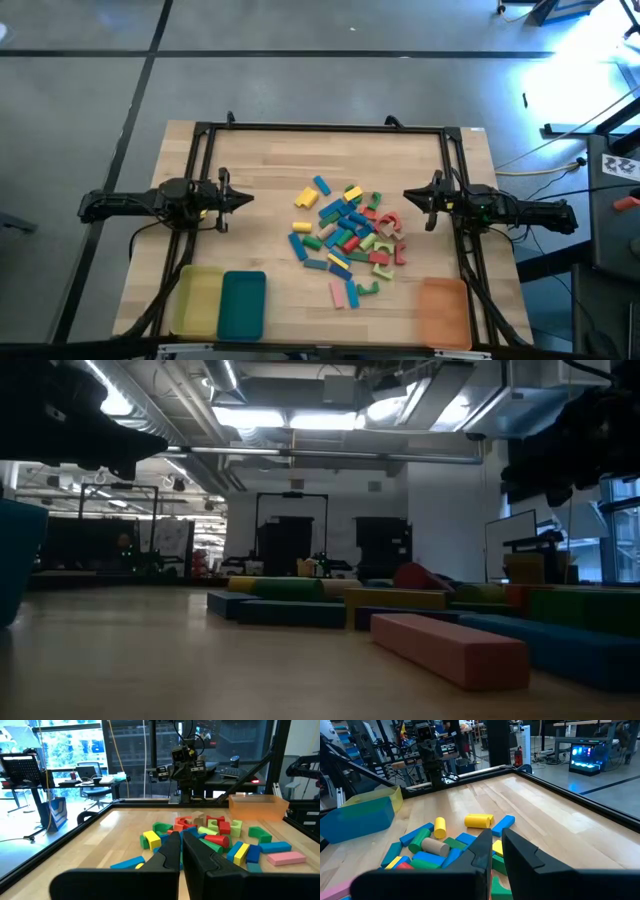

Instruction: Sort blocks by size

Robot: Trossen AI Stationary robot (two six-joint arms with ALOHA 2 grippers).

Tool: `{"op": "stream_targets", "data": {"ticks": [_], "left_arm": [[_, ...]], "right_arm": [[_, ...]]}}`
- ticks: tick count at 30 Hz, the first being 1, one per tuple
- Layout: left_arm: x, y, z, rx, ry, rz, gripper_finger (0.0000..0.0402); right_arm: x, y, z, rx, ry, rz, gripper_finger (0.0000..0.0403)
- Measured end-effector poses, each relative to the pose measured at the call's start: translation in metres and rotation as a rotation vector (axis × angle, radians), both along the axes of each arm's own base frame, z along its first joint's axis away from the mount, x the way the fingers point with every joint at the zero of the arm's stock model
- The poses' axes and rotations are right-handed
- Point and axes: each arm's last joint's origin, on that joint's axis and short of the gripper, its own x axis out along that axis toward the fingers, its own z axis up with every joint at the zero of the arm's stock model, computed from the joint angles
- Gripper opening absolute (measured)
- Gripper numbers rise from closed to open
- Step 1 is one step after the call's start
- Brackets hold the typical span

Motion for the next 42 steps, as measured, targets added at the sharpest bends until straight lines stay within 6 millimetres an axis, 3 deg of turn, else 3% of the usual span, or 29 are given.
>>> {"op": "stream_targets", "data": {"ticks": [19, 27, 38, 42], "left_arm": [[0.0000, 0.0000, 0.0001, 0.000, 0.000, 0.000, 0.0000], [0.0000, 0.0000, 0.0000, -0.111, -0.015, -0.003, 0.0000], [-0.0001, 0.0002, 0.0017, -0.134, -0.036, 0.001, 0.0001], [-0.0006, 0.0019, 0.0044, -0.195, -0.078, 0.056, 0.0020]], "right_arm": [[0.0000, 0.0000, 0.0002, 0.000, -0.002, 0.000, 0.0046], [0.0001, 0.0000, 0.0002, 0.000, -0.003, 0.000, 0.0046], [0.0001, 0.0000, 0.0002, 0.000, -0.003, 0.000, 0.0046], [0.0001, 0.0000, 0.0002, 0.000, -0.003, 0.000, 0.0046]]}}
